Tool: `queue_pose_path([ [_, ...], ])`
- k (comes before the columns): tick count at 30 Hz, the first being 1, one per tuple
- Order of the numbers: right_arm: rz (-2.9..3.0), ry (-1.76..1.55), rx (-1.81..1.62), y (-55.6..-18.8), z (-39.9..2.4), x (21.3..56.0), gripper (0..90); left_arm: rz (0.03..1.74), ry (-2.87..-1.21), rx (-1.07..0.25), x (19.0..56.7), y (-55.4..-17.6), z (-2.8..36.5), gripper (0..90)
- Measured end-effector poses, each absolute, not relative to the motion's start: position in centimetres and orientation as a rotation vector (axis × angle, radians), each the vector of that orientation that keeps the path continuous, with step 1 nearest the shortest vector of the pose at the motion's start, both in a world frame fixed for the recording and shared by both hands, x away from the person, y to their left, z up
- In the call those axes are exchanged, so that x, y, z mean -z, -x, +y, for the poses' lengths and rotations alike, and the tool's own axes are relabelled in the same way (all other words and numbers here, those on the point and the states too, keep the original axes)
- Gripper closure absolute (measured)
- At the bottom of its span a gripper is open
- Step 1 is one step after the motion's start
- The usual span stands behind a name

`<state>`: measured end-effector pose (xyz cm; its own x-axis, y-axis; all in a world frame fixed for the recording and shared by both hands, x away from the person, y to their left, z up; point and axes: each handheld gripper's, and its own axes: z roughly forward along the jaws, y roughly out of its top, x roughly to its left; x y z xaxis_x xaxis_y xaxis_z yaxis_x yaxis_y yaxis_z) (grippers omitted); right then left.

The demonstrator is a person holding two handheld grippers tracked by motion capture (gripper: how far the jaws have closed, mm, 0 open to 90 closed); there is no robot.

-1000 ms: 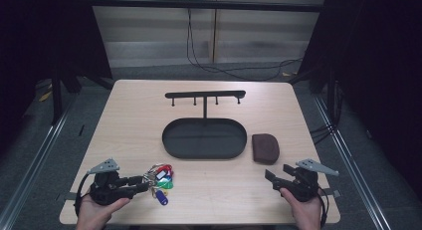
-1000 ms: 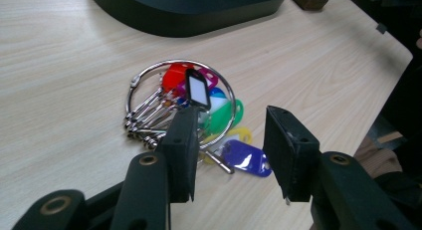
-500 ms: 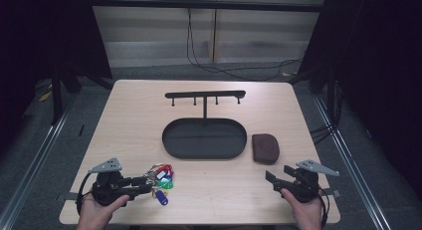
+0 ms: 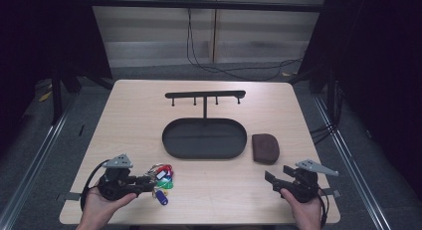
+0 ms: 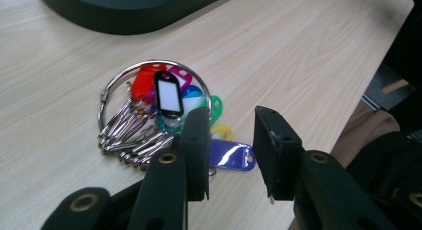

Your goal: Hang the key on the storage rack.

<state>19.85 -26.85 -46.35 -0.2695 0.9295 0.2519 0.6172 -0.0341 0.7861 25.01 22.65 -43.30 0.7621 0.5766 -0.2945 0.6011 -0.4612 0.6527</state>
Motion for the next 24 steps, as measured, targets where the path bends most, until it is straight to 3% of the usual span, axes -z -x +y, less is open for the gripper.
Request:
queue_pose_path([
  [6, 1.893, -1.634, -1.210, -19.9, -26.9, 46.4, 22.2, 0.867, -2.162, 0.068, 42.4, -25.8, 22.0, 63.8],
  [24, 1.896, -1.647, -1.195, -20.3, -26.9, 46.5, 21.7, 0.871, -2.359, 0.045, 41.9, -27.6, 19.2, 65.8],
])
